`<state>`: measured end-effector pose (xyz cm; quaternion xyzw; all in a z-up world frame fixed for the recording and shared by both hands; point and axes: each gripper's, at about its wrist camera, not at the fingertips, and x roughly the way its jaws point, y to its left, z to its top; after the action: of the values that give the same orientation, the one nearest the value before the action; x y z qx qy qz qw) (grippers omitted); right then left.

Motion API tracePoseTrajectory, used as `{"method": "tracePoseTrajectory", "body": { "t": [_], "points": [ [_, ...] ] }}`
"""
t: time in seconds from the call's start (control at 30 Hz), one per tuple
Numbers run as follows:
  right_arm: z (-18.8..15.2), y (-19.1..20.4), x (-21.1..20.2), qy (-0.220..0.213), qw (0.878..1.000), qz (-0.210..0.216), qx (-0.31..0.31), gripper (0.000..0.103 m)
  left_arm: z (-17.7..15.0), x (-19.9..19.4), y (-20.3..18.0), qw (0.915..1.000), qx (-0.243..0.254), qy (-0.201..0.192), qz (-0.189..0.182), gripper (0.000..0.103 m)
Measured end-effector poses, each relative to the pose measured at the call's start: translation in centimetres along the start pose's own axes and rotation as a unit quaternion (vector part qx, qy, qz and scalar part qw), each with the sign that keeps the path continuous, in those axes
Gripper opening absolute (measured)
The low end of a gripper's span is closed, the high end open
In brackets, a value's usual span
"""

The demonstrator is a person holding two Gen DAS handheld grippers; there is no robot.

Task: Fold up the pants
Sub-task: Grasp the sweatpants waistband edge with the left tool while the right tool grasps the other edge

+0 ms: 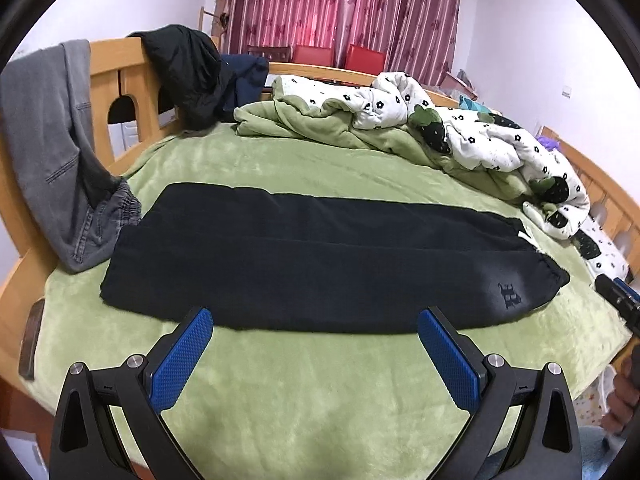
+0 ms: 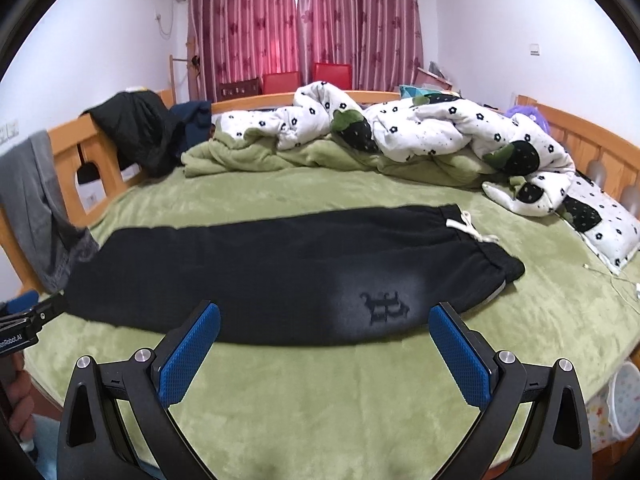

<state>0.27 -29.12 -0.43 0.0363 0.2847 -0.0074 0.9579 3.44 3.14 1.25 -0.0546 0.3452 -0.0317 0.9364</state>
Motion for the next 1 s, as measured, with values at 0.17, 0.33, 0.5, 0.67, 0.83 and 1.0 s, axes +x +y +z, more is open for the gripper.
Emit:
{"method": "tracePoseTrajectory", "body": {
  "t": [0.17, 0.33, 0.5, 0.67, 0.83, 1.0],
  "points": [
    [1.4, -4.0, 2.7, -0.004, 1.000, 0.005, -0.007, 0.102, 1.4, 2.6, 4.3, 0.9993, -0.012, -0.005, 0.036, 0.103],
    [-0.7, -8.7, 7.8, 0.016, 0.999, -0.034, -0.010, 0.102, -0.8, 8.0, 9.3, 0.9972, -0.054, 0.041, 0.031, 0.102],
    [-5.0, -12.9, 12.3, 0.055, 0.997, -0.054, 0.005, 0.093, -4.9, 12.5, 13.0, 0.9891, -0.119, 0.085, -0.015, 0.094],
    [-8.5, -16.8, 15.9, 0.102, 0.990, -0.012, 0.093, 0.086, -7.4, 14.3, 15.3, 0.9778, -0.189, 0.064, -0.063, 0.091],
    [-8.5, -18.8, 18.7, 0.092, 0.984, 0.020, 0.153, 0.086, -6.6, 15.9, 16.3, 0.9690, -0.227, 0.057, -0.079, 0.081],
    [-6.9, -19.3, 22.1, 0.107, 0.974, 0.022, 0.200, 0.030, -5.0, 17.5, 16.6, 0.9736, -0.220, 0.059, -0.015, 0.008]
  ]
}}
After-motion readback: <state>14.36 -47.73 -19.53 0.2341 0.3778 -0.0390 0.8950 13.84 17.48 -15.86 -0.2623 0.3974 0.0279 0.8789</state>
